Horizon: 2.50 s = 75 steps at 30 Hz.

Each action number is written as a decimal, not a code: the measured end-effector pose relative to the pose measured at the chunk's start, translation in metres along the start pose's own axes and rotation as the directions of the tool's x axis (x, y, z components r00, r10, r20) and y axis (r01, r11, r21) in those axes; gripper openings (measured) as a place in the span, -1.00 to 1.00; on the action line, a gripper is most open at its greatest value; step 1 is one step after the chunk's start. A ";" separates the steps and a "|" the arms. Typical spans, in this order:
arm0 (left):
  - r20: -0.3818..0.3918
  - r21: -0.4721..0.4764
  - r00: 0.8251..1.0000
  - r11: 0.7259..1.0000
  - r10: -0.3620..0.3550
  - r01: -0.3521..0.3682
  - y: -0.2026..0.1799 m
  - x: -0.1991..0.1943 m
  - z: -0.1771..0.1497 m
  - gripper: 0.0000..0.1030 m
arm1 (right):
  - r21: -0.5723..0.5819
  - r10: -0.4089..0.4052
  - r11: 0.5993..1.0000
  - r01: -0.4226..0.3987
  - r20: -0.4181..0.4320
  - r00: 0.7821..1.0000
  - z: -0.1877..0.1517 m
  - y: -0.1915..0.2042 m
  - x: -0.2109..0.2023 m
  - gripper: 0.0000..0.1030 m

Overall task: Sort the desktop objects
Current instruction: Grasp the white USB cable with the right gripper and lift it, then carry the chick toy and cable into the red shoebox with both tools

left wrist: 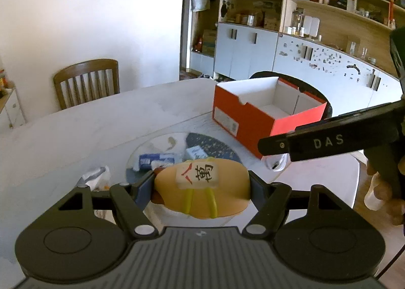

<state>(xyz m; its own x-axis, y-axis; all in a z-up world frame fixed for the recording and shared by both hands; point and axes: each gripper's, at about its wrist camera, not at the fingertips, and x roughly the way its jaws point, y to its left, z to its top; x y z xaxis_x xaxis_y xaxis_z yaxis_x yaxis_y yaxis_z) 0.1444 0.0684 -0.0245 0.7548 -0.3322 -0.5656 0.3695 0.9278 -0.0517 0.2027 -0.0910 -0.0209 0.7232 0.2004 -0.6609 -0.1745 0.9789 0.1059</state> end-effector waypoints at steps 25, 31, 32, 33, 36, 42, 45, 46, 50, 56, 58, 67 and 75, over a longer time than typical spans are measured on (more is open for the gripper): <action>-0.053 -0.040 0.990 0.991 0.128 -0.130 -0.063 0.094 0.085 0.46 | -0.039 0.138 0.990 -0.138 -0.006 0.990 0.063 -0.143 0.032 0.18; -0.055 -0.032 0.992 0.993 0.115 -0.117 -0.085 0.114 0.107 0.46 | -0.047 0.142 0.989 -0.141 0.004 0.990 0.078 -0.172 0.039 0.18; -0.056 -0.029 0.992 0.993 0.115 -0.116 -0.089 0.116 0.109 0.46 | -0.042 0.142 0.989 -0.141 0.005 0.990 0.079 -0.177 0.040 0.18; -0.057 -0.025 0.992 0.993 0.113 -0.115 -0.092 0.119 0.112 0.46 | -0.037 0.142 0.989 -0.142 0.006 0.990 0.079 -0.181 0.041 0.18; -0.059 -0.007 0.991 0.993 0.116 -0.117 -0.103 0.129 0.119 0.45 | -0.027 0.142 0.990 -0.141 0.007 0.990 0.081 -0.197 0.044 0.18; -0.072 0.008 0.992 0.995 0.104 -0.103 -0.119 0.149 0.133 0.45 | -0.011 0.133 0.991 -0.133 0.008 0.991 0.084 -0.226 0.052 0.18; -0.085 0.018 0.992 0.996 0.094 -0.092 -0.126 0.163 0.140 0.46 | -0.004 0.124 0.992 -0.124 0.006 0.992 0.084 -0.238 0.056 0.18; -0.089 0.025 0.992 0.996 0.090 -0.088 -0.128 0.167 0.143 0.46 | -0.001 0.123 0.992 -0.123 0.003 0.992 0.084 -0.242 0.058 0.18; -0.113 0.035 0.991 0.998 0.064 -0.061 -0.135 0.189 0.155 0.46 | 0.002 0.111 0.994 -0.111 -0.006 0.994 0.084 -0.257 0.063 0.18; -0.141 0.048 0.989 0.998 0.035 -0.029 -0.140 0.220 0.176 0.46 | 0.005 0.091 0.996 -0.091 -0.015 0.996 0.084 -0.275 0.072 0.18; -0.150 0.048 0.988 0.999 0.021 -0.014 -0.142 0.230 0.182 0.46 | 0.005 0.088 0.996 -0.088 -0.015 0.996 0.084 -0.279 0.075 0.18; -0.211 0.074 0.977 0.997 -0.020 0.037 -0.153 0.273 0.198 0.46 | -0.004 0.076 0.997 -0.076 -0.028 0.997 0.085 -0.293 0.089 0.18; -0.287 0.110 0.958 0.993 -0.012 0.045 -0.165 0.316 0.198 0.46 | -0.031 0.085 0.996 -0.086 -0.058 0.995 0.082 -0.298 0.106 0.18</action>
<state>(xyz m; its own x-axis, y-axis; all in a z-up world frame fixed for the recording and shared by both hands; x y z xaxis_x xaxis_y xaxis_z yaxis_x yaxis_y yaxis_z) 0.4293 -0.2236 -0.0319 0.5629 -0.2801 -0.7776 0.4607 0.8874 0.0138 0.3862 -0.3588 -0.0615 0.6656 0.2799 -0.6918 -0.2569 0.9563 0.1397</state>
